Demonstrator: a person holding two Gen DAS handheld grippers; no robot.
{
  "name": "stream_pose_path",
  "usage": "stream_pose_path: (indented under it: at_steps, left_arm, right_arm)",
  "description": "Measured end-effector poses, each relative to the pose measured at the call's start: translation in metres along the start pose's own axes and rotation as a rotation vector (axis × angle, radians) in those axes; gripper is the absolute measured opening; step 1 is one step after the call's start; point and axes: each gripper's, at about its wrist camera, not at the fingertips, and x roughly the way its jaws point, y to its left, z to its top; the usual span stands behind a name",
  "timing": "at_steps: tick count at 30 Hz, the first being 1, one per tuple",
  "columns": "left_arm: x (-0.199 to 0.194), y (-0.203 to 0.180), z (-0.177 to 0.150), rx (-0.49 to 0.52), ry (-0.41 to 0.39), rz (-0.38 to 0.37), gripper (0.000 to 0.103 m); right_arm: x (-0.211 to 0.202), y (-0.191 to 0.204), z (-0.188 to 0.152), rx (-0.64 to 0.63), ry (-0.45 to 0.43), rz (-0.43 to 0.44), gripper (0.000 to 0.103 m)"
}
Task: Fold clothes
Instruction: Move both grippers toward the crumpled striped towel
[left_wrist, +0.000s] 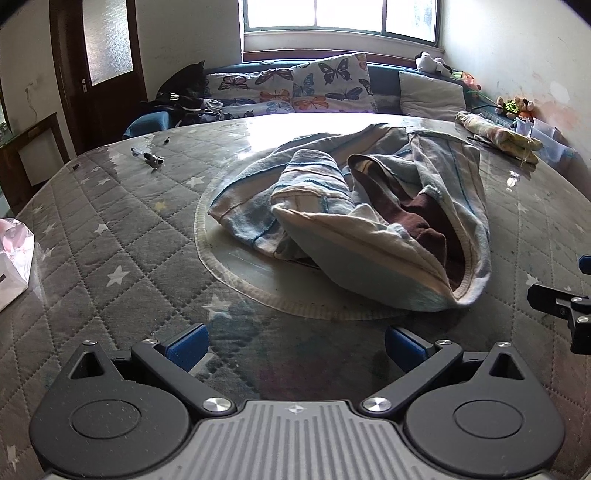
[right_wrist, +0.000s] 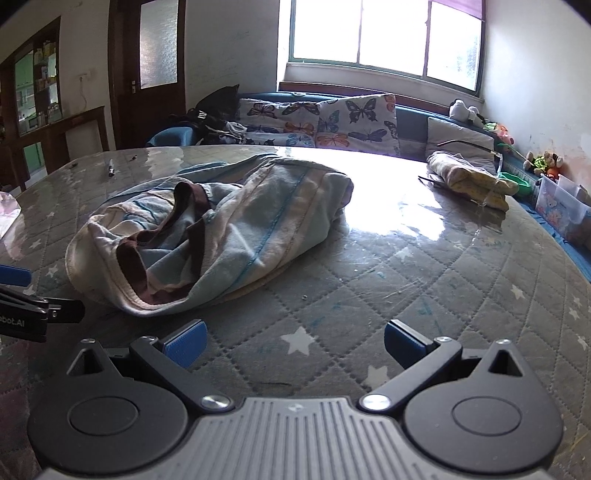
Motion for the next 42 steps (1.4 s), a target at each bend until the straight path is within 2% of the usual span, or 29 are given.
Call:
stream_pose_path:
  at_steps: [42]
  left_arm:
    - [0.016,-0.005,0.013,0.014,0.041,0.01,0.103]
  right_arm:
    - [0.017,0.009,0.015,-0.003,0.017,0.019,0.1]
